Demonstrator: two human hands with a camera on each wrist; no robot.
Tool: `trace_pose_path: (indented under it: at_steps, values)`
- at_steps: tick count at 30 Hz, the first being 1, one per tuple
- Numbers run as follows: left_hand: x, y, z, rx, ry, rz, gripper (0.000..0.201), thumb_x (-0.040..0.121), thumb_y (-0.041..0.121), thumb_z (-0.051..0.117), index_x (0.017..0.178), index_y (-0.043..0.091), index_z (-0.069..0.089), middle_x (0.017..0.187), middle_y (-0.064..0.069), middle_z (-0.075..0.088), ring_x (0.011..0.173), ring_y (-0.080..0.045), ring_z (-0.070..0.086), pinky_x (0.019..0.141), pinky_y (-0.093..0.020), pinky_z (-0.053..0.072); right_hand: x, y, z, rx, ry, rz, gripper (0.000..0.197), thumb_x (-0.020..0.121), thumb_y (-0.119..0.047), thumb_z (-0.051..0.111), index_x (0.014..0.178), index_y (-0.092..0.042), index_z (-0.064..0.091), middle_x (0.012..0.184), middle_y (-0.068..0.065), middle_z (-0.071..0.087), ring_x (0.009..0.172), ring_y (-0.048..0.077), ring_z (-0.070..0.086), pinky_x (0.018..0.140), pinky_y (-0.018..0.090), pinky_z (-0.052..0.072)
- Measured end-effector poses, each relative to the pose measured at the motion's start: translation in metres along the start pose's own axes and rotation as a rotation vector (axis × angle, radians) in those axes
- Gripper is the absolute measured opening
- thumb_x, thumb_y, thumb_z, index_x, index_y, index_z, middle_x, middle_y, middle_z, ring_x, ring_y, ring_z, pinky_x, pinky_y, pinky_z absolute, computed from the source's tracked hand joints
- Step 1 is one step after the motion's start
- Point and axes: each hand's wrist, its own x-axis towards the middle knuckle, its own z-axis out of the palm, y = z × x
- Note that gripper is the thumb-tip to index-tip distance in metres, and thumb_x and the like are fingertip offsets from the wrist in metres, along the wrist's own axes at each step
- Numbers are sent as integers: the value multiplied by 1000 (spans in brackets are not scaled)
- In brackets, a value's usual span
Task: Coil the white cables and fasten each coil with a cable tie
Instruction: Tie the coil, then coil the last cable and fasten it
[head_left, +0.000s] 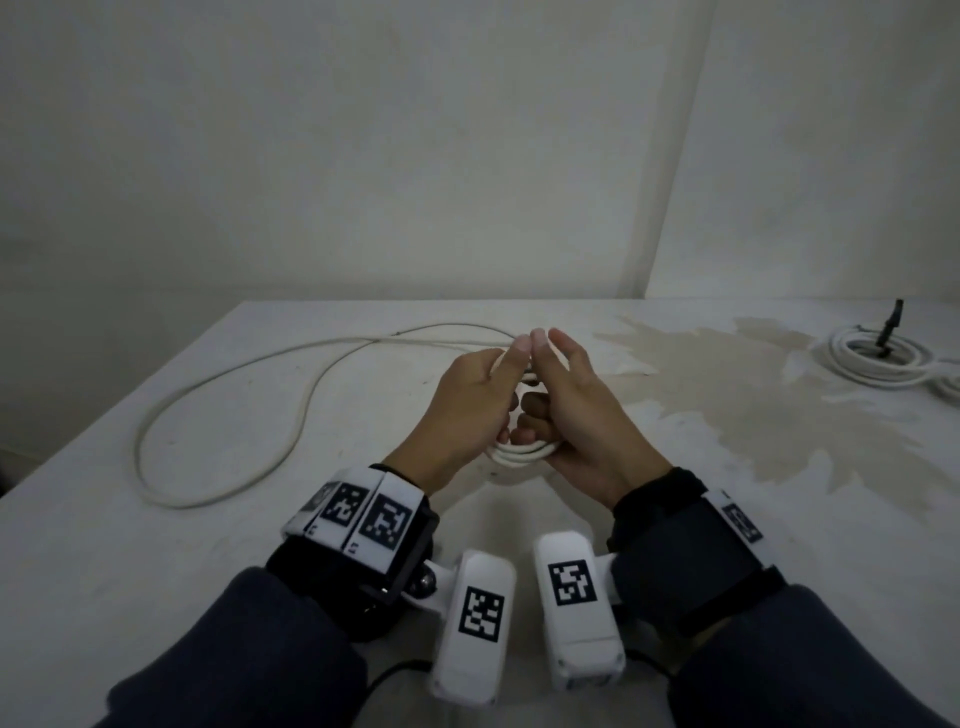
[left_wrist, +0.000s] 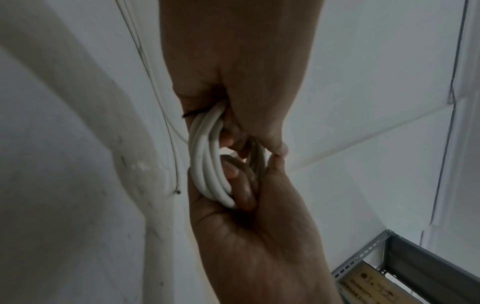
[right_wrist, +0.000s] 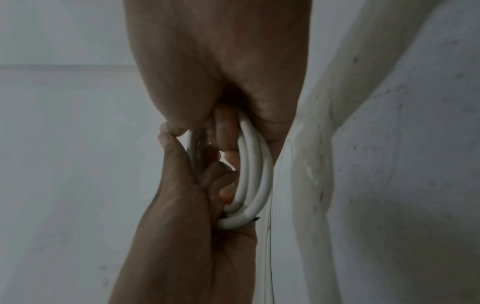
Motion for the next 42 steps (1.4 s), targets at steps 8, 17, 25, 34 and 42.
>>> trace_pose_path:
  at_steps: [8,17,25,34,42]
  values:
    - [-1,1,-5,28,5,60,42,95,41,50,61,16,49,39,12,40,36,-4,38,40,-19,36,-8,-7,7,-58,-135,-15,49,99,-53,29,129,-20,49,37,-13,44,33,4,27,42,21,34]
    - [2,-9,-15,251,188,200,46,90,46,54,58,13,58,42,9,46,43,-3,42,49,-17,32,6,-4,-14,-688,164,-417,35,85,-52,62,74,-20,74,88,0,72,89,15,65,82,32,49]
    - [2,-6,-12,-62,337,87,56,90,50,52,46,16,48,46,4,37,42,-11,32,48,-27,31,-2,-11,-11,-282,6,-415,14,83,-14,72,74,-4,74,81,12,74,77,22,69,77,33,57]
    - [0,-16,-12,-229,393,-22,51,94,47,49,53,18,53,47,6,43,41,-7,38,44,-22,35,-4,-4,-8,-17,-265,127,25,96,-17,50,94,-4,71,79,8,69,77,16,64,77,23,54]
    - [-5,-10,-6,-201,308,56,50,95,46,42,59,12,41,57,-9,40,50,-13,40,46,-21,37,-6,-11,-16,125,-490,158,31,80,-22,68,100,2,69,87,14,71,81,20,69,76,28,56]
